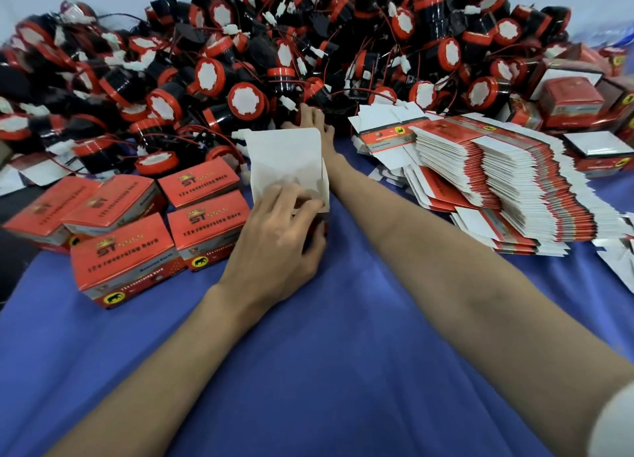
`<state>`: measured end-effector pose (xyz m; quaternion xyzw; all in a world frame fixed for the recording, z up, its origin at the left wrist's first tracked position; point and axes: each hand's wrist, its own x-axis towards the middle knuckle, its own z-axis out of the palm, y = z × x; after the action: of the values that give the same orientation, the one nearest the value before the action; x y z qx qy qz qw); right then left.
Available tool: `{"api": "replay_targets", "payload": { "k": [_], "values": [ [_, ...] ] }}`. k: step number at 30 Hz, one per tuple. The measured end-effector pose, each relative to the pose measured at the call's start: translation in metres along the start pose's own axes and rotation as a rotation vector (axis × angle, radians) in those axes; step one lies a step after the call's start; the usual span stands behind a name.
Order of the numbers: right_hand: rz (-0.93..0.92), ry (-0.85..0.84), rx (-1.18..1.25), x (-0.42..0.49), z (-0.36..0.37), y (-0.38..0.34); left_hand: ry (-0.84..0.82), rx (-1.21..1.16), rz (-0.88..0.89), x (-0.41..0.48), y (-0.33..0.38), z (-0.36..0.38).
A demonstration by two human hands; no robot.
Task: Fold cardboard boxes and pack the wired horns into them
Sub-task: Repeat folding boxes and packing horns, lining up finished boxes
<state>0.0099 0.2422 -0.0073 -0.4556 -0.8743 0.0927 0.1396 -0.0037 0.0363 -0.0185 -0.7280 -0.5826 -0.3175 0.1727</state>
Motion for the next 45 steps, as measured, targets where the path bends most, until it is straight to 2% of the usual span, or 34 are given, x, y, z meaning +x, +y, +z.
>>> {"api": "replay_targets", "payload": {
  "k": [3, 5, 7, 9, 17, 22, 24, 28, 30, 32, 35, 38, 42, 45],
  "values": [
    [0.068, 0.184, -0.063, 0.012, 0.005, -0.003, -0.010, -0.046, -0.019, 0.000, 0.001, 0.000],
    [0.142, 0.174, -0.066, 0.019, -0.002, 0.000, -0.021, -0.064, -0.017, 0.000, 0.000, -0.001],
    [0.188, 0.087, -0.082, 0.024, -0.007, 0.006, -0.024, -0.078, -0.018, 0.000, 0.001, -0.002],
    [0.147, 0.051, -0.126, 0.023, -0.012, 0.006, -0.031, -0.079, -0.017, 0.000, 0.001, -0.002],
    [-0.095, 0.112, -0.070, -0.044, -0.038, 0.003, -0.052, -0.098, -0.034, 0.000, 0.000, 0.002],
    [-0.153, 0.111, 0.120, -0.102, -0.064, 0.026, -0.110, -0.096, -0.032, -0.003, -0.003, 0.005],
    [-0.115, 0.142, 0.311, -0.121, -0.074, 0.035, -0.118, -0.077, -0.049, -0.005, -0.004, 0.006],
    [-0.015, 0.364, 0.543, -0.160, -0.072, 0.052, 0.021, 0.061, 0.087, -0.003, -0.006, 0.005],
    [0.019, 0.388, 0.678, -0.179, -0.068, 0.056, 0.117, 0.077, 0.071, -0.001, -0.005, 0.003],
    [0.014, 0.331, 0.782, -0.190, -0.065, 0.055, 0.169, 0.103, 0.080, 0.000, -0.004, 0.005],
    [-0.053, 0.277, 0.877, -0.196, -0.067, 0.049, 0.144, 0.183, 0.162, -0.001, 0.000, 0.007],
    [-0.203, 0.398, 0.864, -0.202, -0.069, 0.045, 0.028, 0.137, 0.139, 0.001, 0.004, 0.006],
    [-0.498, 0.580, 0.580, -0.213, -0.066, 0.041, -0.083, -0.089, 0.005, 0.003, 0.007, 0.005],
    [-0.654, 0.625, 0.438, -0.219, -0.057, 0.032, -0.025, -0.177, 0.054, 0.004, 0.009, 0.003]
  ]
}}
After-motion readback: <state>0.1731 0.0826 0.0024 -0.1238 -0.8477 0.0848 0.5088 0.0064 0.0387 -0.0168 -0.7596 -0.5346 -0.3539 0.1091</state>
